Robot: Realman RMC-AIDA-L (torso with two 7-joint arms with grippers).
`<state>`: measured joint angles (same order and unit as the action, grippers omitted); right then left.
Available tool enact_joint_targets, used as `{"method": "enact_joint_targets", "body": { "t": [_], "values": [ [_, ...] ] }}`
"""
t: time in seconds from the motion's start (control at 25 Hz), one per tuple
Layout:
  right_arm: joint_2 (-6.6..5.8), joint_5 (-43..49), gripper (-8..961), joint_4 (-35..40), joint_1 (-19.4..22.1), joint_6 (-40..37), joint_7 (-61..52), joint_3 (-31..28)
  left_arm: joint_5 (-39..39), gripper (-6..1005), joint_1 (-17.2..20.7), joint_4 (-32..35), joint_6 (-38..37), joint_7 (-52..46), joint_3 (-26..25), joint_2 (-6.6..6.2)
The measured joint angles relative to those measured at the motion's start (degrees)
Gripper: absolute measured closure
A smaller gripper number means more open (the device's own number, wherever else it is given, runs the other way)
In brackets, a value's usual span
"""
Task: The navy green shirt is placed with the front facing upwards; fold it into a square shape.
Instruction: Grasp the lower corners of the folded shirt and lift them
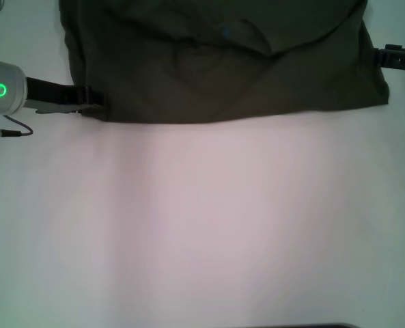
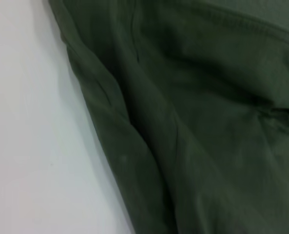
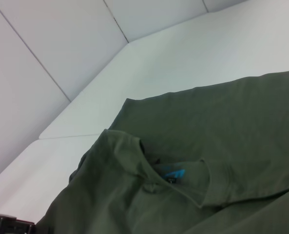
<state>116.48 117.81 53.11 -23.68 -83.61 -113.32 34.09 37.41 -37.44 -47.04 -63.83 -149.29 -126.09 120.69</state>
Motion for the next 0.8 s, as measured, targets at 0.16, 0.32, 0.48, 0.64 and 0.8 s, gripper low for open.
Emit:
{"method": "enact_joint_targets", "body": {
  "t": [0.16,0.32,0.48,0.64,0.8],
  "values": [
    [-0.26,0.2,53,-0.1,-0.3,-0.1,-0.8,0.0,0.2,508,0.3,-0.7,-1.1,0.1,-0.3,0.00],
    [-0.68,0.3,53,-0.1,-0.4,-0.1,-2.0,0.2,0.3,668,0.1,-0.7,-2.0,-0.1,-0.3,-0.13],
    [-1.11,0.3,53,-0.2,-0.2,-0.1,-3.6,0.1,0.5,840,-0.1,-1.1,-2.9,-0.1,-0.4,-0.28],
    [-2.34,2.1,53,-0.4,-0.2,0.0,-6.8,0.2,0.5,963,0.0,-2.1,-4.0,-0.3,-0.4,-0.42],
    [-5.00,7.7,53,-1.2,-2.0,0.1,-14.2,0.5,0.8,972,-0.5,-2.3,-6.5,-0.5,-0.8,-1.01]
  ]
}}
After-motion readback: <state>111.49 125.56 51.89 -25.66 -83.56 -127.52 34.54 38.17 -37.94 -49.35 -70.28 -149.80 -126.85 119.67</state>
